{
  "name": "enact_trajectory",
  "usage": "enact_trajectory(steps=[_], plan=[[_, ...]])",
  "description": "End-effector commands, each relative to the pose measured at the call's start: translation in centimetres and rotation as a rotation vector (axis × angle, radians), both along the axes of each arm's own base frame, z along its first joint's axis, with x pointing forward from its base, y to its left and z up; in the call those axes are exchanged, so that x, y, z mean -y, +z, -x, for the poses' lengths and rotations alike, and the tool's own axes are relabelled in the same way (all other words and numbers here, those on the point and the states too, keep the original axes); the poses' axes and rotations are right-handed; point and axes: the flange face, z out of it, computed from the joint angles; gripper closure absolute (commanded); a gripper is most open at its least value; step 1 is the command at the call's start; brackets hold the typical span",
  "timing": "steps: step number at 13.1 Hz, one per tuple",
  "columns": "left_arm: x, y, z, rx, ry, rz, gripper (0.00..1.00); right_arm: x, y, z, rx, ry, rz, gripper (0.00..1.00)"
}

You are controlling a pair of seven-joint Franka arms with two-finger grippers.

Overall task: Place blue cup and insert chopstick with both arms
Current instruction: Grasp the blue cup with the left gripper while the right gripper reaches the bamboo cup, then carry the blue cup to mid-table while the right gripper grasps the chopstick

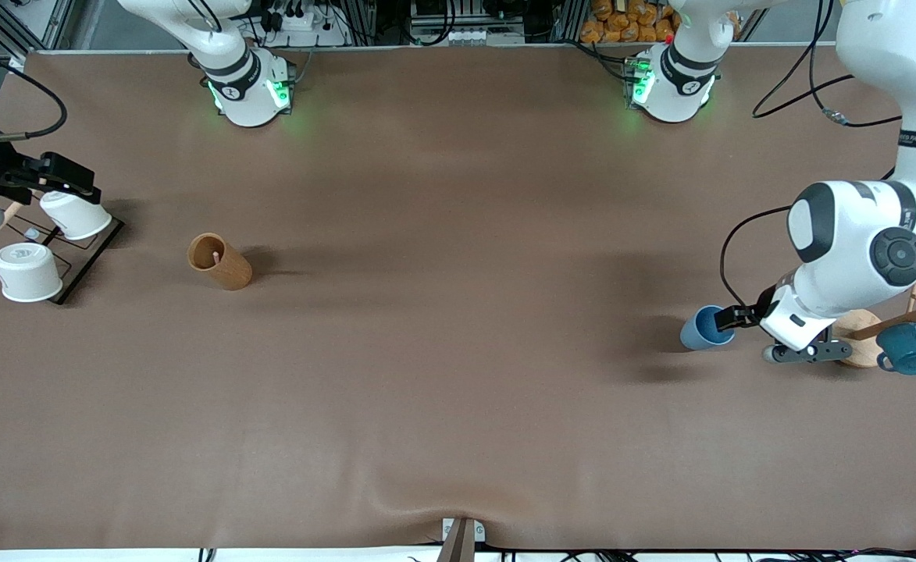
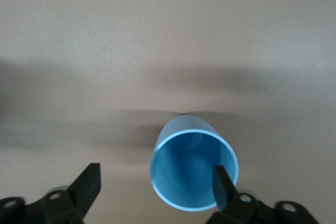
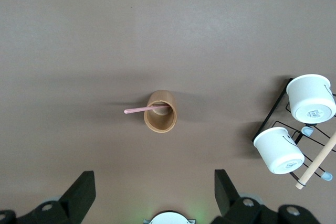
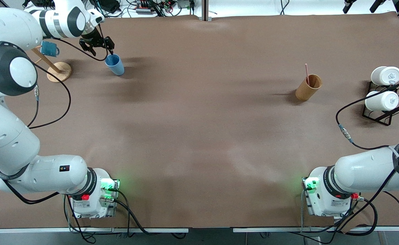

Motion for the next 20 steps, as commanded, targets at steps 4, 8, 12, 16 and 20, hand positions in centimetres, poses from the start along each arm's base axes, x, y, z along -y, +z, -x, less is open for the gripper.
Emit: enact_trajectory(steps=[4,8,12,16,20], plan=[[-0.4,-3.2,1.2,-0.005,-0.003,0.009,0.42,-0.6,-2.7,-1.6,-0.025,-0.004,-0.01,0.0],[0.0,-3.8,1.5,-0.015,-0.01,0.009,1.0,-0.9,-7.9,-3.0,-0.072,0.015,-0.011,0.0],[1.8,-2.9,1.4,-0.006,-0.04,0.007,1.0,-3.4,-14.6,-2.1,-0.135,0.063,0.002,0.0],[10.3,1.1,0.9,0.014,-0.136,0.007,1.0,-7.1,-18.1,-0.9,-0.161,0.13,0.008,0.0],[22.9,4.7,3.1,-0.048,-0.069,-0.013,1.0,-9.5,-20.5,1.0,-0.206,0.187,0.028,0.0]])
